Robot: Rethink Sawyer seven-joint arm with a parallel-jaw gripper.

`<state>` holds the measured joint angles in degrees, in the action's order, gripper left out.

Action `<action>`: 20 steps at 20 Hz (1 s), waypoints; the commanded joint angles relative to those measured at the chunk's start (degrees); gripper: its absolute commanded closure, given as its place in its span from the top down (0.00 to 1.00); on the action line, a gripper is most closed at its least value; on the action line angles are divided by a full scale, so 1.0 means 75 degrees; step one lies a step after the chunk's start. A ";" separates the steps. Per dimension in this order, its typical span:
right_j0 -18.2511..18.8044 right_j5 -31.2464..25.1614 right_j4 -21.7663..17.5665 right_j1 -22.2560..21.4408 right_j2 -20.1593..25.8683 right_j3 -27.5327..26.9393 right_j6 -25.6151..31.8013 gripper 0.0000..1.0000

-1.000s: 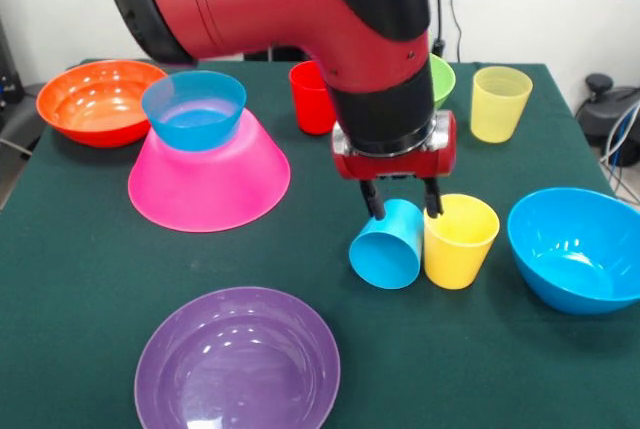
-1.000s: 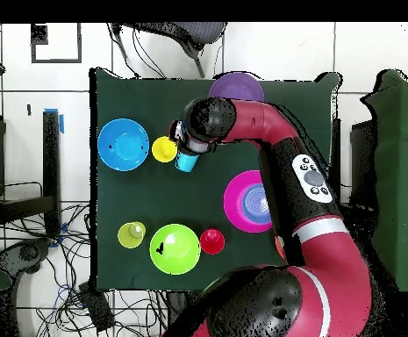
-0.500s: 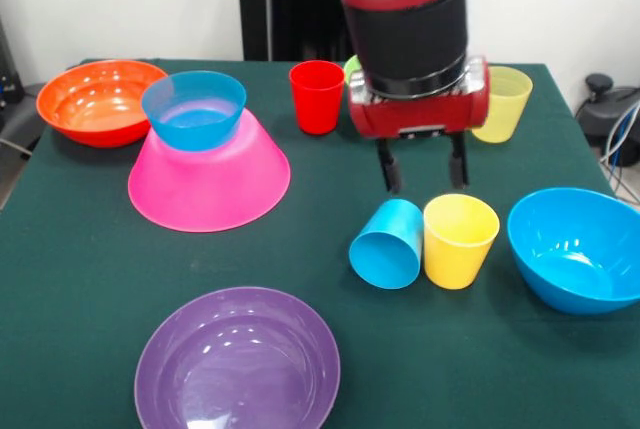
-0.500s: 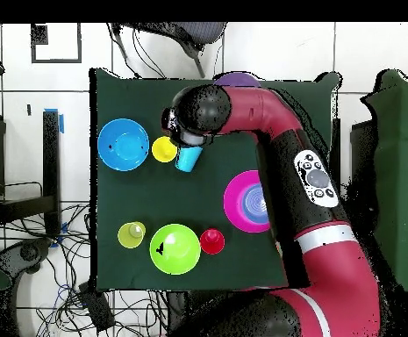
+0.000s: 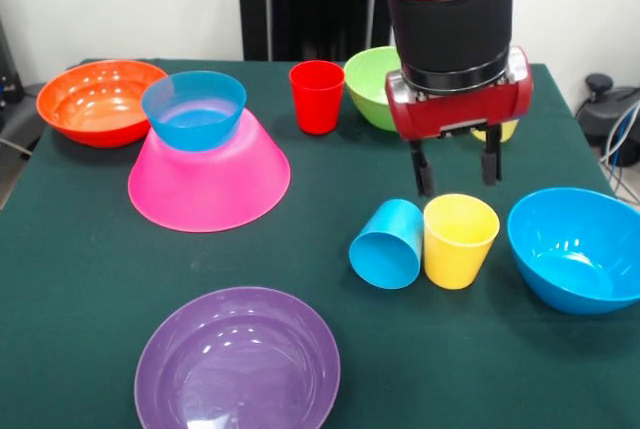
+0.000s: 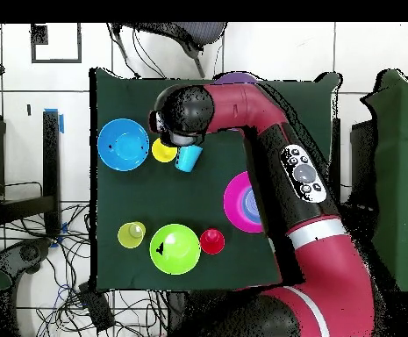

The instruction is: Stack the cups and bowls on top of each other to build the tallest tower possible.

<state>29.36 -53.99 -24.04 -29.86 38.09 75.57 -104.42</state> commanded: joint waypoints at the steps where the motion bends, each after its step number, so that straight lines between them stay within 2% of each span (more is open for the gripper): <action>1: 0.0038 -0.1494 -0.0879 0.0559 0.0387 0.0305 0.3883 1.00; 9: -0.0040 -0.2151 -0.1117 0.0771 0.0160 -0.0042 0.4393 1.00; 12: 0.0000 -0.1986 -0.1255 0.0845 0.0093 -0.0095 0.4465 1.00; 17: -0.0062 -0.0705 -0.1734 0.1100 0.0008 -0.0294 0.3957 1.00; 20: -0.0094 0.0585 -0.2104 0.1075 -0.0017 -0.0287 0.3146 1.00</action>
<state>29.49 -61.01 -32.08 -25.36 39.35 75.57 -89.15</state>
